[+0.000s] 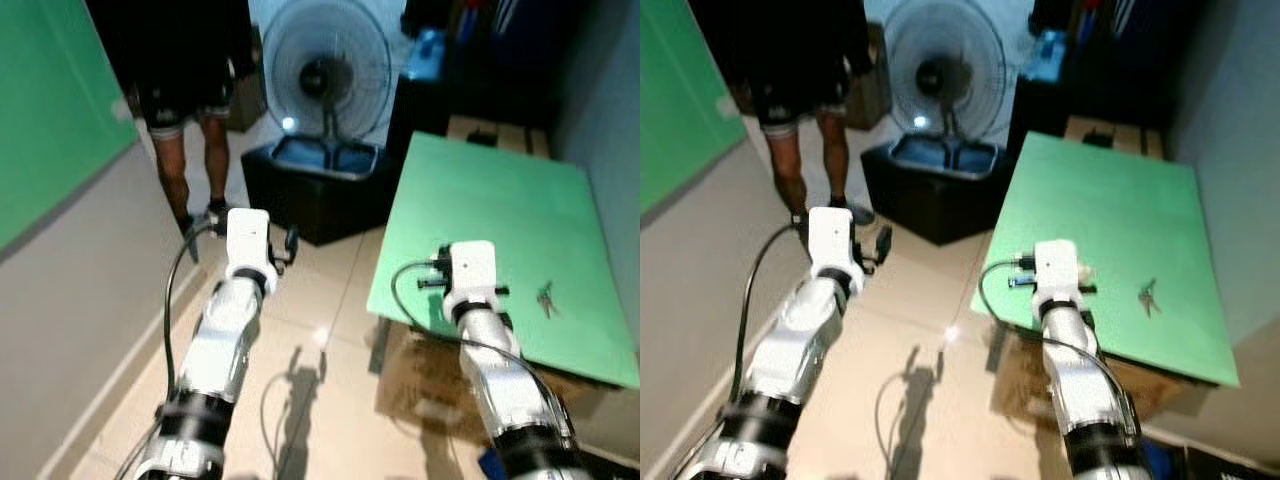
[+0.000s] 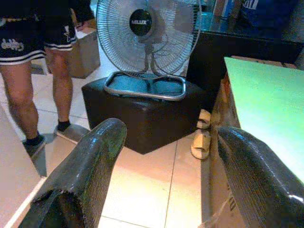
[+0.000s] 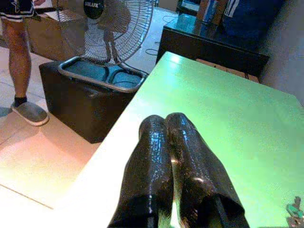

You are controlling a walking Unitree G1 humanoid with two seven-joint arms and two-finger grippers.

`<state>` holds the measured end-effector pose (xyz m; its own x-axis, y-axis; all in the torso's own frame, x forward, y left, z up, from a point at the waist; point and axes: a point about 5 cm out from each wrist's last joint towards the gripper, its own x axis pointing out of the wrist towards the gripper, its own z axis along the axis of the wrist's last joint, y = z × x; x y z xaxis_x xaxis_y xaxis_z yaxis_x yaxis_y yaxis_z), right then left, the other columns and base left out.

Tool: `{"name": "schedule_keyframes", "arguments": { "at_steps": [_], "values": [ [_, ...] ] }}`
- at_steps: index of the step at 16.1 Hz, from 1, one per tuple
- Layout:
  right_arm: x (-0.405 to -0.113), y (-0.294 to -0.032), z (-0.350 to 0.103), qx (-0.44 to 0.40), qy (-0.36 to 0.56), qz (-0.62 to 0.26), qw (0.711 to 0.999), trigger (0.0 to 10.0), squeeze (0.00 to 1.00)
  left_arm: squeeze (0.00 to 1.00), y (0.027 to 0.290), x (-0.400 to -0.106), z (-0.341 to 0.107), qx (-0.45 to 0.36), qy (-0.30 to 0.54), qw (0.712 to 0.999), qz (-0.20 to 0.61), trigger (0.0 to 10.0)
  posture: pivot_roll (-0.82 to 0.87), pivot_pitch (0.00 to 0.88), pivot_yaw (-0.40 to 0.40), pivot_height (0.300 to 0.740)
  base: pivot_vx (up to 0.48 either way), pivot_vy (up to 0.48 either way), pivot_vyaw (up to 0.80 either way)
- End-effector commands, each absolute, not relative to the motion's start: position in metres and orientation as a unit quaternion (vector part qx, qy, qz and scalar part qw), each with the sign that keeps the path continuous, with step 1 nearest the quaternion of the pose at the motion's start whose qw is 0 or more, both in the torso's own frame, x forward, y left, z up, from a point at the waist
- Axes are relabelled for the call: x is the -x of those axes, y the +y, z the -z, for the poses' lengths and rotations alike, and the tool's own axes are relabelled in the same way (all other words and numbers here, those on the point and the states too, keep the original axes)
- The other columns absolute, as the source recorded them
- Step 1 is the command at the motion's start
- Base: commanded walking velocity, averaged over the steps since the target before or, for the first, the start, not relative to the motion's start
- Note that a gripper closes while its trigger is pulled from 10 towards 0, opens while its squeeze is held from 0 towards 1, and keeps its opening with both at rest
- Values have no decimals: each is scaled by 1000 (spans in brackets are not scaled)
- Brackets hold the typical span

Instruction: Hang keys on a hook

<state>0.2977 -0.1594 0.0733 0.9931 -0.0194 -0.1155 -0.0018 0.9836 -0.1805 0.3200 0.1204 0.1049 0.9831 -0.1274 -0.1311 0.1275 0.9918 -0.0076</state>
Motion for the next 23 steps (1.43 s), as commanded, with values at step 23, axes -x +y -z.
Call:
{"name": "schedule_keyframes", "arguments": {
  "at_steps": [23],
  "values": [
    [-289, -150, -77, 104, 55, -23, 993, 10000, 0, 0, 125, -320, -106, -20, 72, 996, 46, 10000, -26, 0, 14, 740, 399, 39, 67]
  ]
}}
